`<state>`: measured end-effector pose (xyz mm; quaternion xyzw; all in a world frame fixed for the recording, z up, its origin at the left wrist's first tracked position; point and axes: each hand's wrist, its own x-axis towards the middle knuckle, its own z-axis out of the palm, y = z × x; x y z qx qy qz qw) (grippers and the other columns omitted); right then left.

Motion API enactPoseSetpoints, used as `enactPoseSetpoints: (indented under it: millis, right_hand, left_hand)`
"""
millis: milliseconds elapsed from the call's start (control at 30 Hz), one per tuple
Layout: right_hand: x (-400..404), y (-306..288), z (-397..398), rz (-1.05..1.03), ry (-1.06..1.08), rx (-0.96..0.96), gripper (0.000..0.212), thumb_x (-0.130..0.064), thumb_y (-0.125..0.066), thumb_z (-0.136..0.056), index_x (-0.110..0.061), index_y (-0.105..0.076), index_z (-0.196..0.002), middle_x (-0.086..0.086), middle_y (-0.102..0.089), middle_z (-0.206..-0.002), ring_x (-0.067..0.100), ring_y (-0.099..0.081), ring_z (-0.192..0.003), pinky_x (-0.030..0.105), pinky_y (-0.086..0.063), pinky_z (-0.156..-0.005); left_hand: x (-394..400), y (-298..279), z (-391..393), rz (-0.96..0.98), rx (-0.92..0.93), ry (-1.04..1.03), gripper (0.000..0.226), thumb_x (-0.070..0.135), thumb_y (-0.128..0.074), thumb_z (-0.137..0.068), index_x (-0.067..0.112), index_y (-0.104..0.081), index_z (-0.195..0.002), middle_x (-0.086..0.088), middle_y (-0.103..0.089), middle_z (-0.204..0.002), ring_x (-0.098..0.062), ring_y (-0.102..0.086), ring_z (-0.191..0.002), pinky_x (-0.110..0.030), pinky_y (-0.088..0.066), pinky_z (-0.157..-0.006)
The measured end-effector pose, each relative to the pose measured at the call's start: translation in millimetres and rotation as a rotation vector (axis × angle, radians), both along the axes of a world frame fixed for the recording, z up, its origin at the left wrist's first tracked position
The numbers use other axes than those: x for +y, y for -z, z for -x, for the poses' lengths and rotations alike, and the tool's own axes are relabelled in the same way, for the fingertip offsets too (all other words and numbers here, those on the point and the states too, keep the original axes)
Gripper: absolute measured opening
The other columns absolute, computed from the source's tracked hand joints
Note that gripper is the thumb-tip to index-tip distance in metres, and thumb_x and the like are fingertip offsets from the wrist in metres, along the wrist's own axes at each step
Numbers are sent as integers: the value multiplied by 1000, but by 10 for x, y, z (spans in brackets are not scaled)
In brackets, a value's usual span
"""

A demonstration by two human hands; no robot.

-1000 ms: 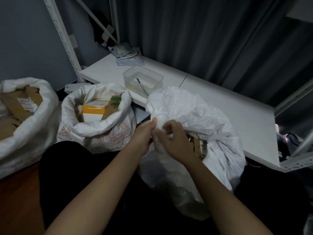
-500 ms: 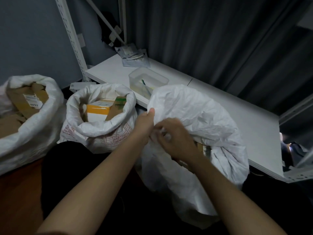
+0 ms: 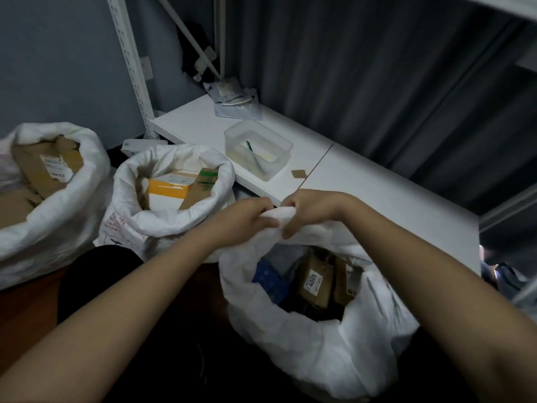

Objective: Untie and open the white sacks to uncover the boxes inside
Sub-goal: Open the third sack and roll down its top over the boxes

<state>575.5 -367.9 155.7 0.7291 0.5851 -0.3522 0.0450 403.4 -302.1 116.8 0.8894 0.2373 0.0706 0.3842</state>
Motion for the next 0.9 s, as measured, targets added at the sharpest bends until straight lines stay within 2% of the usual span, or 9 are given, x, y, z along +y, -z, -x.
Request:
enactPoseSetpoints:
  millis: [67, 133, 267, 333, 433, 567, 733, 833, 900]
  right_hand:
    - [-86, -12, -51, -83, -167, -222, 46, -44, -78, -68, -28, -57, -106, -8, -61, -98, 15, -57, -91, 33, -46, -80]
    - [-168, 94, -61, -149, -249, -486, 37, -42, -76, -70, -29, -58, -100, -6, -62, -93, 17, -57, -86, 29, -46, -76]
    - [-149, 254, 13, -71, 155, 116, 17, -18, -73, -76, -19, -64, -91, -1, -65, -88, 18, -63, -85, 25, -50, -70]
    - [-149, 164, -45, -65, 221, 302, 29, -20, -76, -75, -17, -66, -102, -3, -66, -93, 10, -63, -84, 23, -50, -69]
    - [-177, 171, -178, 1, 26, -96, 39, -43, -79, -71, -23, -61, -99, -9, -60, -88, 10, -56, -79, 25, -45, -64]
    - [-234, 440, -186, 22, 341, 351, 14, -20, -74, -80, -18, -60, -80, -6, -60, -73, 8, -58, -67, 15, -46, -58]
    - [-454, 374, -304, -210, 113, 85, 34, -42, -72, -81, -33, -56, -110, -20, -56, -96, 5, -57, -89, 20, -40, -70]
    - [-589, 727, -379, -402, 316, 179, 18, -27, -66, -90, -10, -69, -95, 2, -70, -93, 20, -67, -89, 34, -50, -73]
    - [-836, 872, -450, -176, 364, 146, 15, -17, -64, -93, -3, -70, -94, 11, -73, -91, 4, -67, -89, 24, -52, -81]
  left_hand:
    - [121, -58, 102, 333, 20, 23, 21, 24, -56, -95, 8, -60, -82, 11, -53, -66, 3, -52, -63, -11, -35, -57]
    - [191, -53, 138, 551, 75, -41, 20, 24, -51, -97, 14, -65, -86, 9, -64, -77, -3, -60, -80, -15, -40, -68]
    - [-60, 223, -165, -174, 252, -160, 44, 26, -27, -104, 22, -27, -148, -12, -53, -124, -29, -55, -109, -35, -45, -86]
    - [-160, 253, -202, -288, 250, -192, 43, 33, -26, -104, 16, -41, -140, -12, -59, -110, -30, -59, -100, -38, -46, -80]
    - [32, 219, -172, 176, 156, -438, 63, 52, -24, -100, 4, -63, -111, -12, -62, -108, -28, -58, -104, -31, -39, -83]
    - [-33, 337, -313, -510, 98, -106, 65, 59, -15, -91, 19, -62, -108, -10, -59, -99, -30, -56, -96, -38, -43, -78]
    - [128, 317, -422, 159, 44, -337, 49, 51, -32, -99, 19, -58, -72, -3, -55, -71, -15, -53, -68, -29, -37, -66]
    - [209, 394, -480, -579, 192, -174, 62, 59, -14, -97, 19, -57, -116, -7, -59, -100, -26, -58, -92, -32, -39, -71]
    - [-9, 507, -596, -600, 45, 45, 68, 65, -13, -91, 17, -58, -111, -7, -62, -98, -26, -58, -87, -33, -41, -68]
